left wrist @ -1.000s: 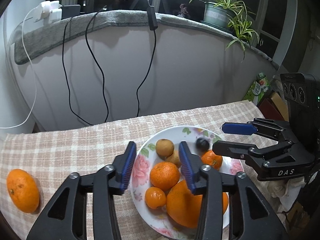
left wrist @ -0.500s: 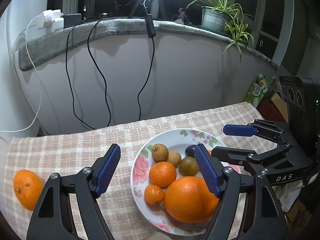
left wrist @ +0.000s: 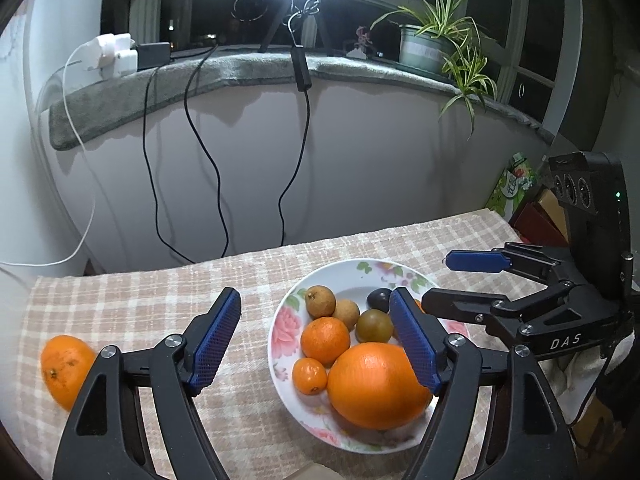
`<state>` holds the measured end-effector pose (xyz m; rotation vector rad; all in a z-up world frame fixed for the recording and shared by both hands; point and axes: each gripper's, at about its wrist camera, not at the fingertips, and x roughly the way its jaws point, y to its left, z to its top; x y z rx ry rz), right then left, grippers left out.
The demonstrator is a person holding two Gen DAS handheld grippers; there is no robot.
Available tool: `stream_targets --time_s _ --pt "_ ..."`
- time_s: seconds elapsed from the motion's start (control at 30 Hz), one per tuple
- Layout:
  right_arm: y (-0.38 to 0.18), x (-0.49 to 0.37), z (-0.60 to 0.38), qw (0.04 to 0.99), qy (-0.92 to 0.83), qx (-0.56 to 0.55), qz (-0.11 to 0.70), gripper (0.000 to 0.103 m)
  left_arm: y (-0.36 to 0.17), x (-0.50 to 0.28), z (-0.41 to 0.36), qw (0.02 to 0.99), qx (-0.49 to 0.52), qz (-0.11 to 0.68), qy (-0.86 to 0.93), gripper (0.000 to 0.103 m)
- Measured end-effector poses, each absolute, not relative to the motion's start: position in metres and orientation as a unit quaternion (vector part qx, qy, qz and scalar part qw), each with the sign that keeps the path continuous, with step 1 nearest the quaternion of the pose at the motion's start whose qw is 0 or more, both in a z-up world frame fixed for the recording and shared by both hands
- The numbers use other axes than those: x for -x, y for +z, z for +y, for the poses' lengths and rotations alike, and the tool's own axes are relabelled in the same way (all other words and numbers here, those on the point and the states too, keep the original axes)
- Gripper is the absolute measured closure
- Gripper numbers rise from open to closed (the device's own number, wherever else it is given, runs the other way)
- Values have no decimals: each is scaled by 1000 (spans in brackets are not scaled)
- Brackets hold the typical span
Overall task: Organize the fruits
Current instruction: 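Move both open grippers to the large loose mandarin on the cloth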
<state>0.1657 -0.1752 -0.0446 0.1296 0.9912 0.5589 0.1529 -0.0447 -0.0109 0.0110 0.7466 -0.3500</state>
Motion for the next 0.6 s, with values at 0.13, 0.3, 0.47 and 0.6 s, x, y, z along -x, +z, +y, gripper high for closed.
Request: stream_targets --time_s 0.13,0.3,0.47,0.6 --pt "-40 -162 -168 842 264 -44 469 23 -7 -147 -40 919 -5 357 -167 26" --pt "-32 -160 -161 848 246 -20 470 16 -3 -139 -32 922 0 351 -163 26" --pt "-21 -157 -159 857 234 -5 460 8 0 -130 -23 925 4 346 -156 26" --pt "-21 -154 -148 850 237 15 471 8 3 -124 -14 928 7 341 -151 26"
